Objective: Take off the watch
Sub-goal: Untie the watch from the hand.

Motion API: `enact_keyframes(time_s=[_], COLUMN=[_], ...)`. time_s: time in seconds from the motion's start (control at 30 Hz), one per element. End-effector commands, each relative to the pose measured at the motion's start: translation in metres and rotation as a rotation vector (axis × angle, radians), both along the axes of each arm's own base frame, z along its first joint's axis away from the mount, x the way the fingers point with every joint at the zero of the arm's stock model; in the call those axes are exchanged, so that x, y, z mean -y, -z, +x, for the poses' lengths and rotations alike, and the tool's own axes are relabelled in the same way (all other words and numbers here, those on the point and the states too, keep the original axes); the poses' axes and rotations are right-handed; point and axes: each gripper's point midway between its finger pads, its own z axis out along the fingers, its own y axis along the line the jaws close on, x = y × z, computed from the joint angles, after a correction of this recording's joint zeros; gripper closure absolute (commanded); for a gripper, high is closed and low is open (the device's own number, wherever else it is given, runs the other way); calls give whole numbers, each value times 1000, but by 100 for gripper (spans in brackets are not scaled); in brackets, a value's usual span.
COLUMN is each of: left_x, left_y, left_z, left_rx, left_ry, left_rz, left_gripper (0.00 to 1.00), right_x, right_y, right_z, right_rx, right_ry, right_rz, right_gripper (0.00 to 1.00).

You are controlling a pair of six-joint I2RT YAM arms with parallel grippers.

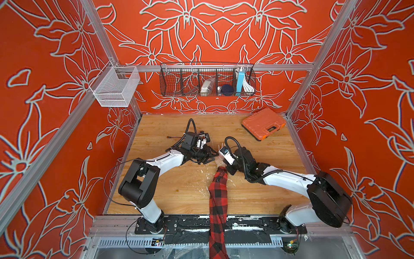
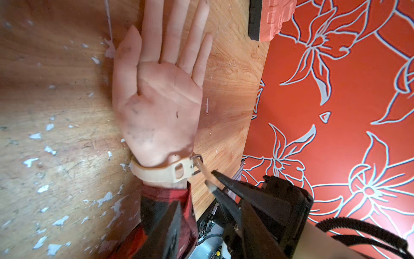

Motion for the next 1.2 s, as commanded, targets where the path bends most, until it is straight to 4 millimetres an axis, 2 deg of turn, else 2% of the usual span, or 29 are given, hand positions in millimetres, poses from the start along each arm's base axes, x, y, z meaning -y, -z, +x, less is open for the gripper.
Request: enact_keyframes(time_s=[0.0, 0.17, 0.3, 0.6, 0.7, 0.77, 0.93, 1.17], left_x=[3, 5, 1, -2, -2, -2, -4, -6], left_y=[3, 15, 24, 26, 25, 25, 22, 17], left_z=[3, -2, -8, -11, -12, -12, -12, -11], left_rx=[17, 10, 14, 25, 28, 30, 44, 65], left_ry=[24, 66, 78, 92, 96, 99, 103, 111], left_rz=[15, 71, 128, 158, 160, 162, 172, 192], left_gripper=[61, 75, 76, 74, 74, 74, 74, 74], right_x=[-1, 6, 18, 41, 38, 33, 36, 45], right_y=[-22, -15, -13, -1, 7, 11, 21, 30], right_z=[4, 3, 7, 7, 3, 1, -3, -10], right_rx=[-22, -55, -69, -261, -350, -387, -430, -472], right_ry=[107, 151, 226, 417, 414, 402, 431, 449], right_rz=[144, 151, 128, 44, 17, 17, -8, -26], right_gripper=[86, 88, 87, 69, 56, 53, 56, 71])
